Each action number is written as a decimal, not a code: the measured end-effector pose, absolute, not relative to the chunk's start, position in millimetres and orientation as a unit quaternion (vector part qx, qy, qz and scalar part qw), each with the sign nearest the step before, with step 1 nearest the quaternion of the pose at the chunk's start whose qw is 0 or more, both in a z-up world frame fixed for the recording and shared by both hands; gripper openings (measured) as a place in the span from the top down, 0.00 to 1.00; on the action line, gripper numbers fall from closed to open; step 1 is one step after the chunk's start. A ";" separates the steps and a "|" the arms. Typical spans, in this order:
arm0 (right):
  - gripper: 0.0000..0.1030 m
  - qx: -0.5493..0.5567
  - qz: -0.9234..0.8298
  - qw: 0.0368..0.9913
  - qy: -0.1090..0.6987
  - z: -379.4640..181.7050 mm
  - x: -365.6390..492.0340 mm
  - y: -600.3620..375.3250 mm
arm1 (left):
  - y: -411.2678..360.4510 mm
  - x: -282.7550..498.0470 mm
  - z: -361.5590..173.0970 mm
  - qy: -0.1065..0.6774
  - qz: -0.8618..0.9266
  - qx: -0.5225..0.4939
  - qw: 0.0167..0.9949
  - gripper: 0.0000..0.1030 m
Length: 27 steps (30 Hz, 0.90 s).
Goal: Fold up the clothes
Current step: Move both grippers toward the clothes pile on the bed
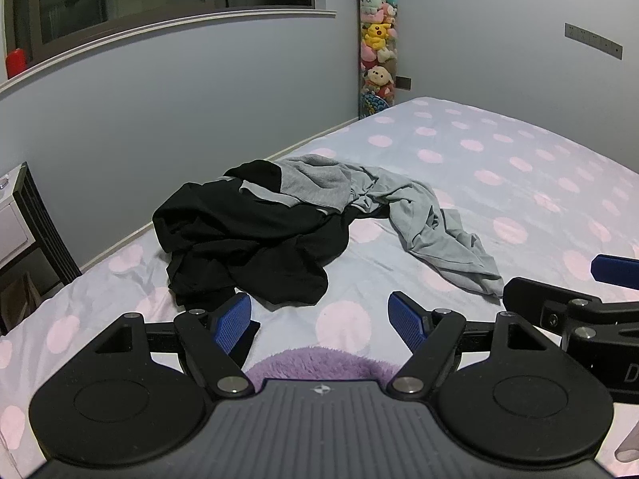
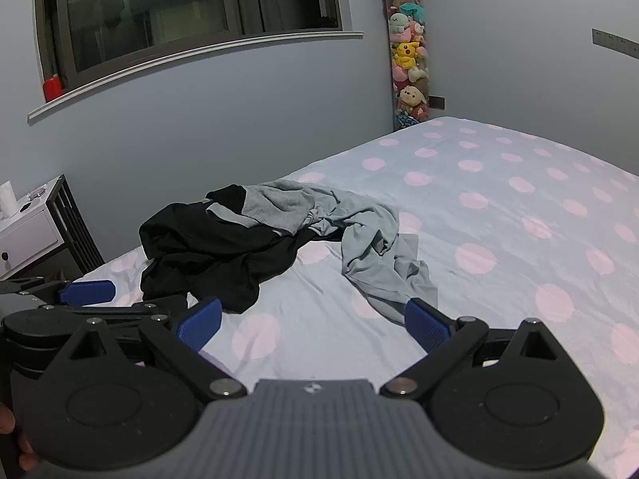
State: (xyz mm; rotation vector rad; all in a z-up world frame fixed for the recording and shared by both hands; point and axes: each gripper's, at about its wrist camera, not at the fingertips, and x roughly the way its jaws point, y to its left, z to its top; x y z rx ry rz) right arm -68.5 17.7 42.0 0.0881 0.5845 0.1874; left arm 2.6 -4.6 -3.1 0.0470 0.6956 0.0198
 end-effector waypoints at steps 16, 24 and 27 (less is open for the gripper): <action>0.04 0.050 0.086 0.952 0.290 40.1 -67.8 14.0 | -6.4 3.8 -2.6 0.337 -0.010 0.011 0.941 0.27; 0.04 0.050 0.085 0.951 0.291 38.5 -68.5 12.1 | -9.6 1.4 -1.6 0.331 -0.007 0.025 0.943 0.27; 0.04 0.049 0.083 0.952 0.292 38.2 -67.9 11.2 | -11.0 0.5 -1.5 0.329 -0.007 0.031 0.944 0.27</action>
